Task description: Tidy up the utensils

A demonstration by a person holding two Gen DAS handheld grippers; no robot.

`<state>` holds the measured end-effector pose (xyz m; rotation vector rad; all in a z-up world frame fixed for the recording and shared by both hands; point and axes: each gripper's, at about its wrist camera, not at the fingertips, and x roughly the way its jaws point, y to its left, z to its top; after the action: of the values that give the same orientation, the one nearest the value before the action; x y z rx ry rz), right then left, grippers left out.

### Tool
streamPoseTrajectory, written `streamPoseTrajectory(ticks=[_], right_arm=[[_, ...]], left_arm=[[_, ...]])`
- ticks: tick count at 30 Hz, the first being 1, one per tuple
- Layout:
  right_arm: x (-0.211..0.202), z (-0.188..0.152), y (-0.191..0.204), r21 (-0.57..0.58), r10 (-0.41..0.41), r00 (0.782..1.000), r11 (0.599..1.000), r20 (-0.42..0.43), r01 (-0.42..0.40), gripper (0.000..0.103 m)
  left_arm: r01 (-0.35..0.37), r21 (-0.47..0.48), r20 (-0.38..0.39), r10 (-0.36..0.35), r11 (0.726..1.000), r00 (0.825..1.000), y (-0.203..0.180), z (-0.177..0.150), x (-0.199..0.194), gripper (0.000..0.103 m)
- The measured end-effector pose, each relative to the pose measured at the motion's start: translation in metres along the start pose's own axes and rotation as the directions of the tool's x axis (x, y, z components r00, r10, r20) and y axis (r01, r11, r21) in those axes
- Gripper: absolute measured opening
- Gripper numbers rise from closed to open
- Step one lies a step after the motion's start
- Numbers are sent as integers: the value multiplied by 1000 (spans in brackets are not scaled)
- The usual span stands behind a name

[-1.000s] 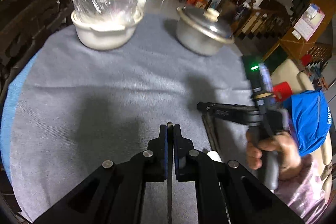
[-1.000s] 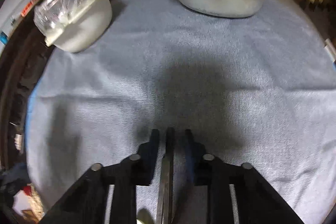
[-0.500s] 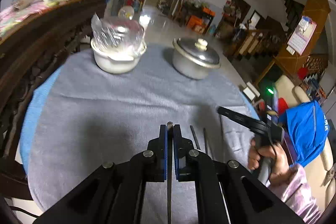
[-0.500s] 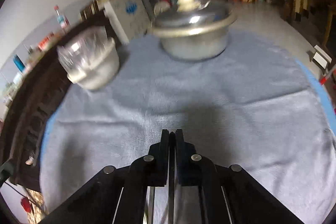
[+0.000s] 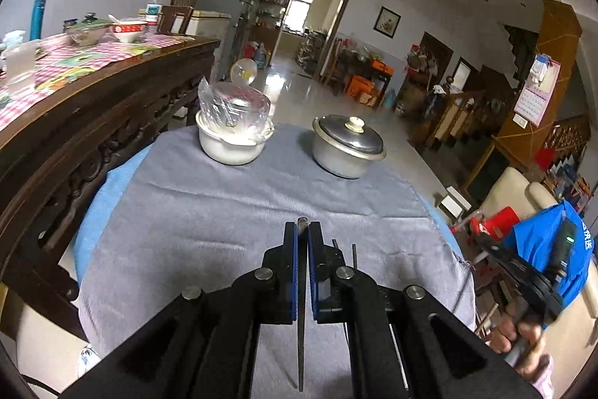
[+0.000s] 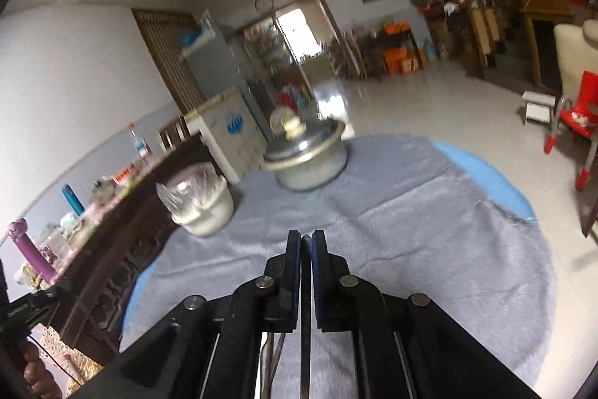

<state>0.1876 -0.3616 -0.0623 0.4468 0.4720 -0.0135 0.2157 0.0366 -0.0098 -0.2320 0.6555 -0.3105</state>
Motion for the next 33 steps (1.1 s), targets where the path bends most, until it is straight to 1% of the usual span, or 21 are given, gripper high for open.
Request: streamPoseTrajectory(ticks=[4, 8, 14, 19, 24, 27, 29, 33], right_arm=[[-45, -1, 5, 3, 22, 996, 1000, 84, -23, 6], [-84, -5, 17, -20, 31, 986, 999, 165, -28, 6], [-136, -7, 33, -53, 37, 958, 998, 284, -23, 6], [-165, 0, 47, -74, 78, 937, 996, 340, -56, 6], [-187, 4, 63, -88, 118, 910, 992, 398, -90, 6], [-194, 1, 77, -101, 142, 896, 989, 421, -109, 6], [-194, -2, 86, -112, 153, 891, 987, 427, -115, 6], [-183, -16, 106, -136, 159, 890, 984, 428, -111, 7]], left_arm=[[-12, -10, 28, 12, 1000, 1000, -4, -9, -19, 5], [-19, -20, 62, 21, 1000, 998, -8, -15, -38, 5], [-29, -3, 123, 29, 1000, 992, -19, -17, -72, 5], [-10, 19, 170, 6, 1000, 985, -31, -14, -102, 5], [31, 25, 198, -36, 999, 980, -39, -11, -128, 5], [70, 29, 219, -74, 997, 973, -45, -10, -144, 5], [91, 33, 231, -96, 995, 968, -49, -11, -151, 5], [123, 42, 254, -129, 992, 959, -61, -14, -155, 5]])
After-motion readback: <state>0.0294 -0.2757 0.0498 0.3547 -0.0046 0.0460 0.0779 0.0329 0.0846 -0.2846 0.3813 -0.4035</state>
